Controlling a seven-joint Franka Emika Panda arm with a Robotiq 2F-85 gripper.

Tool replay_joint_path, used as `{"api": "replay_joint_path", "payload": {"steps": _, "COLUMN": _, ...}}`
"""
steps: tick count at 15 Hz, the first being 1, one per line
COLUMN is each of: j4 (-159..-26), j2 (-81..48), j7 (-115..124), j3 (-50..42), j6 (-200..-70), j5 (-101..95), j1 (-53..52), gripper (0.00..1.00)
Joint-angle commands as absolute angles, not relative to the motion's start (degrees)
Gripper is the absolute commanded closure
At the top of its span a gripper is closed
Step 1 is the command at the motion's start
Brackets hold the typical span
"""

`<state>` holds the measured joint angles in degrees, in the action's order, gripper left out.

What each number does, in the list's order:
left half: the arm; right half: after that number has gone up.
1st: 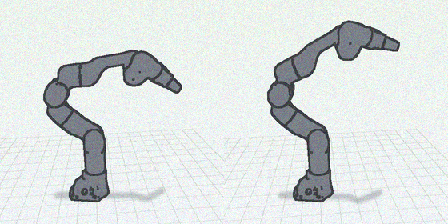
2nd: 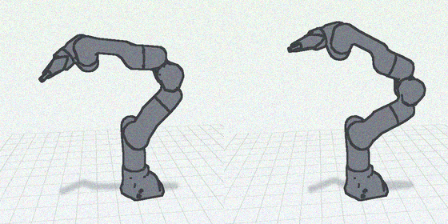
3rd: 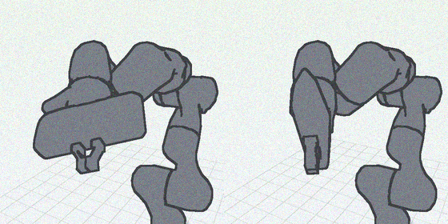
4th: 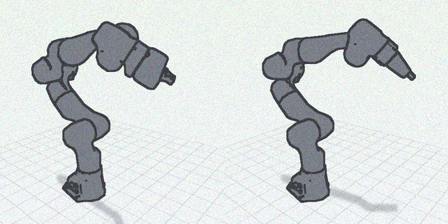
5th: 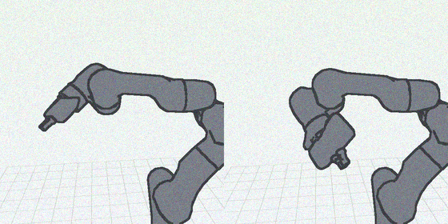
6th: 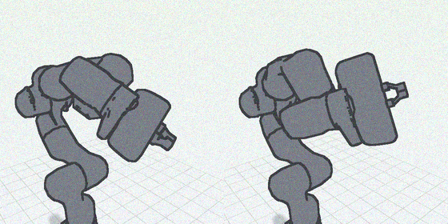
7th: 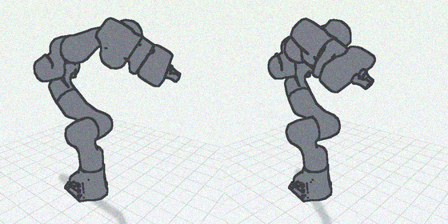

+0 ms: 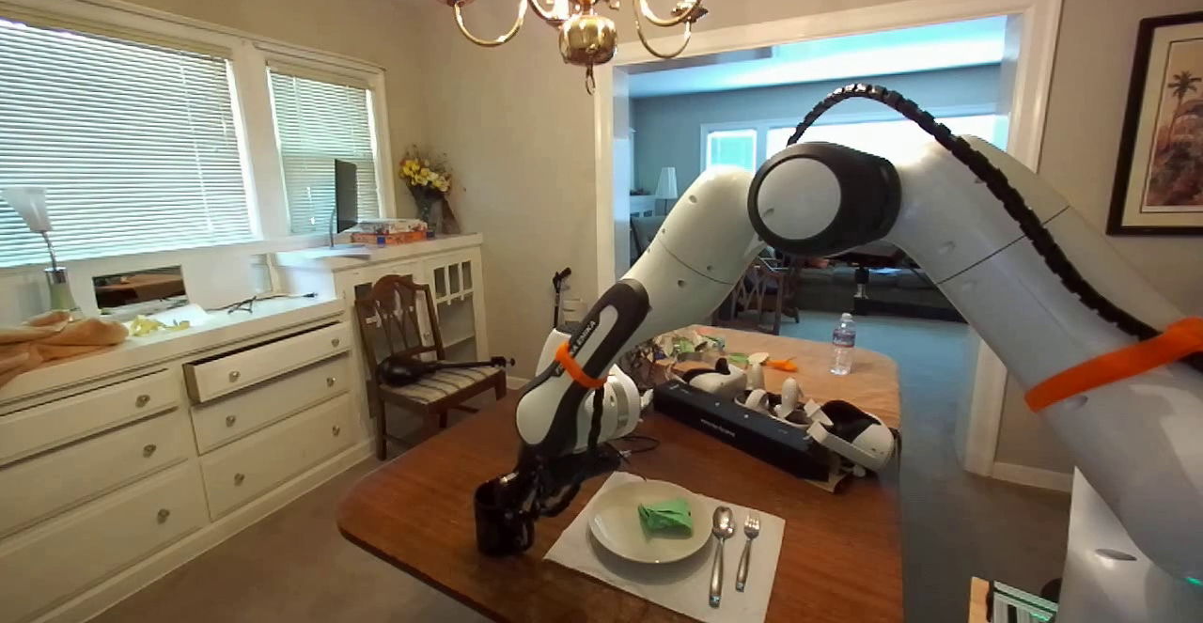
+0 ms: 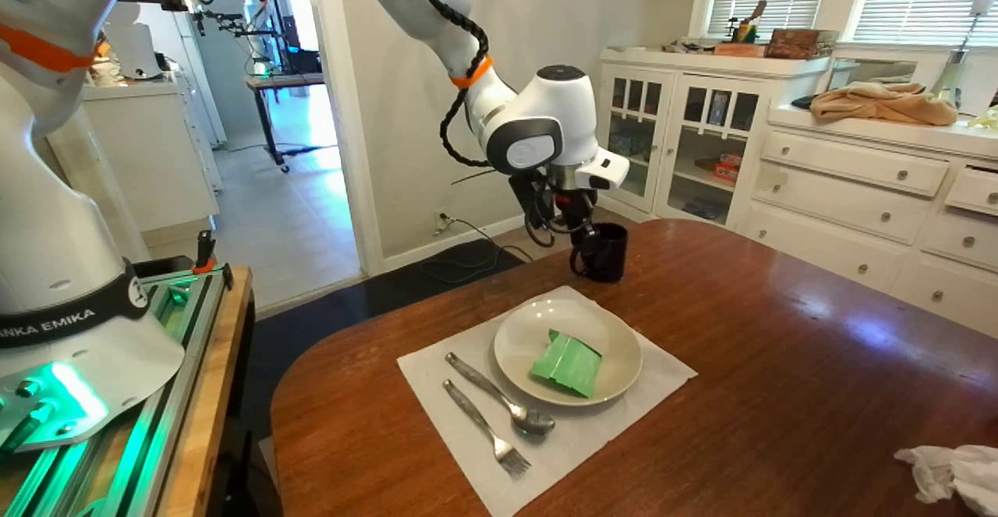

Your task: Move the cup to the left

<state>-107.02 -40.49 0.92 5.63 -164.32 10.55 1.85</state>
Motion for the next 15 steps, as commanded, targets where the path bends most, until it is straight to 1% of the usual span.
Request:
{"api": "replay_joint_path", "payload": {"steps": 1, "j4": -106.95, "j2": -39.93, "j7": 1.31, "j3": 4.34, "j6": -164.84, "j5": 8.67, "j1": 0.75, "gripper": 0.16}}
{"api": "replay_joint_path", "payload": {"steps": 3, "j4": -107.94, "j2": -38.46, "j7": 2.5, "j3": 2.81, "j6": -164.84, "j5": 7.9, "j1": -0.26, "gripper": 0.01}}
{"api": "replay_joint_path", "payload": {"steps": 4, "j4": -108.89, "j2": -37.17, "j7": 3.49, "j3": 1.59, "j6": -164.83, "j5": 7.63, "j1": -0.97, "gripper": 0.0}}
{"api": "replay_joint_path", "payload": {"steps": 7, "j4": -112.31, "j2": -32.0, "j7": 8.06, "j3": -2.78, "j6": -161.84, "j5": 7.53, "j1": -3.26, "gripper": 0.0}}
{"api": "replay_joint_path", "payload": {"steps": 10, "j4": -117.43, "j2": -23.46, "j7": 13.49, "j3": -8.82, "j6": -154.32, "j5": 4.78, "j1": -5.47, "gripper": 0.0}}
{"api": "replay_joint_path", "payload": {"steps": 15, "j4": -124.13, "j2": -8.39, "j7": 13.43, "j3": -10.33, "j6": -136.95, "j5": 3.95, "j1": 0.34, "gripper": 0.0}}
